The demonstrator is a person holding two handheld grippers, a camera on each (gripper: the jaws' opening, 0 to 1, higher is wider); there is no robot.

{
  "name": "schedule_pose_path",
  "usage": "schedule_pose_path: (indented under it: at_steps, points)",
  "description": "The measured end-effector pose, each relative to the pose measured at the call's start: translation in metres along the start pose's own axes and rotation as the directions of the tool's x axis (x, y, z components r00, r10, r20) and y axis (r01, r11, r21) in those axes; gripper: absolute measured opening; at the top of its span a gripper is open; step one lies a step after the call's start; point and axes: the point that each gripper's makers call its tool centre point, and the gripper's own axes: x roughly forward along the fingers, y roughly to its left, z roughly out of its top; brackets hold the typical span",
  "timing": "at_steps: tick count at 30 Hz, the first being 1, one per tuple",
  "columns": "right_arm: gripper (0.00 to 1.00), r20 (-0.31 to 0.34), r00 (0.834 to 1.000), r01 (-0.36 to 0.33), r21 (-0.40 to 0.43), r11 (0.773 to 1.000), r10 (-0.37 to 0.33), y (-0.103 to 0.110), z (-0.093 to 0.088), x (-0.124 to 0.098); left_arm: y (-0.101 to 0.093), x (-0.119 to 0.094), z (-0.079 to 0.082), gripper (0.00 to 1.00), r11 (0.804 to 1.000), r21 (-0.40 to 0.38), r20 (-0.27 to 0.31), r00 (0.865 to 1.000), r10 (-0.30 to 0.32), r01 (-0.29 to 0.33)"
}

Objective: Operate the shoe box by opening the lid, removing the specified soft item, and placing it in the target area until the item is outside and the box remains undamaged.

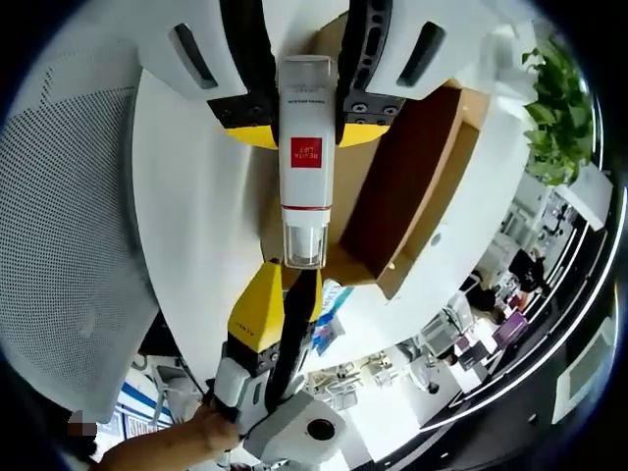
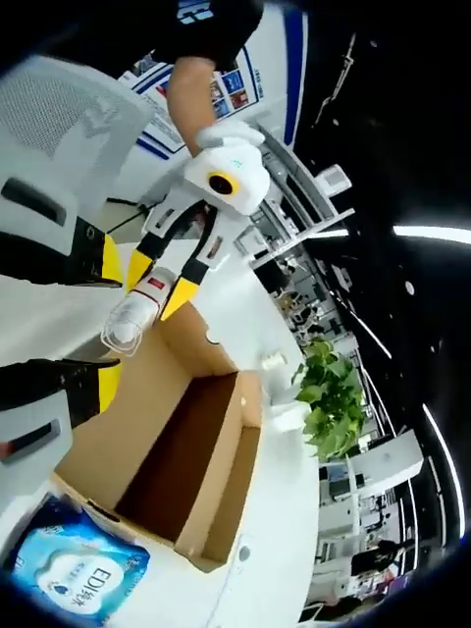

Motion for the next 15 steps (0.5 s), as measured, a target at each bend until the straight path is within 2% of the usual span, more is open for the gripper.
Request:
schedule_pose_path:
  at_steps: [4, 15]
  points:
    - [0.25, 0.026, 1.000, -0.018, 0.044, 0.999, 0.017, 0.004, 0.003, 0.001, -0.002, -0.001, 0.007, 0.21, 1.000, 0.028, 0.014, 1.000, 0.008, -0.008]
    - [0.25, 0.061, 0.998, -0.016, 0.132, 0.991, 0.008, -0.006, 0.007, 0.001, 0.002, -0.005, 0.019, 0.21, 0.997, 0.058, 0.062, 0.997, 0.040, -0.044]
